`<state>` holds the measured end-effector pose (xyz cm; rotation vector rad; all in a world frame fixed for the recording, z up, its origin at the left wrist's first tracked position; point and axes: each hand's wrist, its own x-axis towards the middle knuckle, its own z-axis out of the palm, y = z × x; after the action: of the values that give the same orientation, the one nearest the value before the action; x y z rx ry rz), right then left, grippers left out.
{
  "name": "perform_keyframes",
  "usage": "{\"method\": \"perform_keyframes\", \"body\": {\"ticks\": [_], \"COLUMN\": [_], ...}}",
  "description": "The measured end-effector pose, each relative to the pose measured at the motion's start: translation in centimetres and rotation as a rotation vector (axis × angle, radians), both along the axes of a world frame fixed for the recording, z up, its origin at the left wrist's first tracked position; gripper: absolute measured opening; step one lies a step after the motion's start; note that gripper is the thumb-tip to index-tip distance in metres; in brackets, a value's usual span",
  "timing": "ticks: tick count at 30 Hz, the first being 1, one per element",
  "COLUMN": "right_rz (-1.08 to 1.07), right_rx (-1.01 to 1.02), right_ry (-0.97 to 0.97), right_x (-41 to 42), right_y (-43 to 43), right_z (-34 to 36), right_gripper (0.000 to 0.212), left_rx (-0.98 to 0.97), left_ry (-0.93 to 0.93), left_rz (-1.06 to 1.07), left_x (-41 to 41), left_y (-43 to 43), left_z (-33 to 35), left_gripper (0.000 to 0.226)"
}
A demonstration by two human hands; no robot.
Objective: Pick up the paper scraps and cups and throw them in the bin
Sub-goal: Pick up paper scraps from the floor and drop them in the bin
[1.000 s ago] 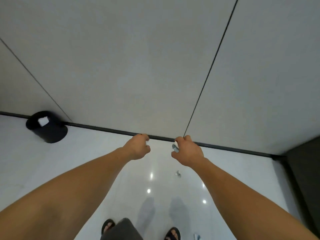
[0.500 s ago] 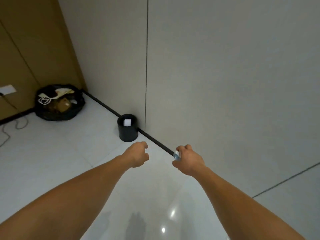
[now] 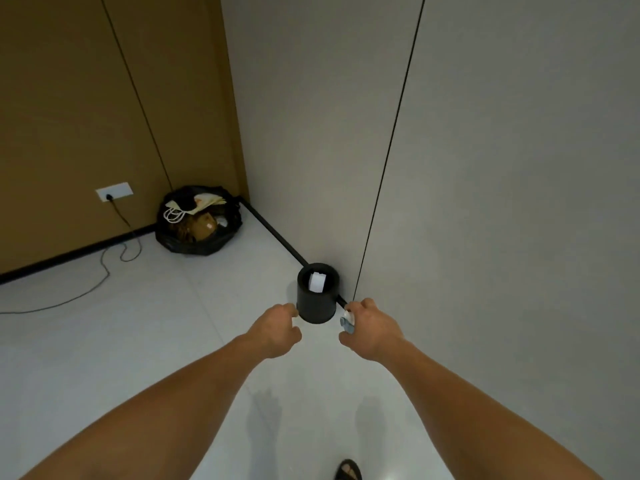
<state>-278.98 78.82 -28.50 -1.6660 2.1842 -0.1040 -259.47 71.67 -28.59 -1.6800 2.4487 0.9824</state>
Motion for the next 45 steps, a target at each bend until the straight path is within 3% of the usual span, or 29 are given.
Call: {"method": "perform_keyframes", "body": {"ticks": [13, 23, 30, 38, 45], "right_rz": [0.143, -0.039, -0.122, -0.161, -0.185], "right_rx": [0.059, 0.120, 0.197, 0.262, 0.367], "right_ry": [-0.019, -0.010, -0.056, -0.162, -0.213], "right_x": [-3.5, -3.7, -5.2, -11.6, -15.7], "right_y": [-20.1, -34.4, -40.2, -49.3, -55.3], "right_z": [-1.2, -3.2, -6.3, -14.4, -29.3], "right_gripper": [0.059, 0.061, 0.058, 0.057, 0.052], "left_rx": [0.020, 0.077, 0.163, 0.253, 0.323], "left_ry": [-0.018, 0.051, -0.015, -0.095, -0.117], "left_rz": [0.065, -0.063, -0.178, -0.199, -0.158], "left_x": [-3.2, -4.2, -7.5, -14.0, -20.6], "left_y": [-18.0, -36.8, -45.5, -53.8, -61.0], "left_z": [-0.8, -3.7, -6.4, -13.4, -28.2], "left_gripper": [0.049, 0.048, 0.047, 0.043, 0.045]}}
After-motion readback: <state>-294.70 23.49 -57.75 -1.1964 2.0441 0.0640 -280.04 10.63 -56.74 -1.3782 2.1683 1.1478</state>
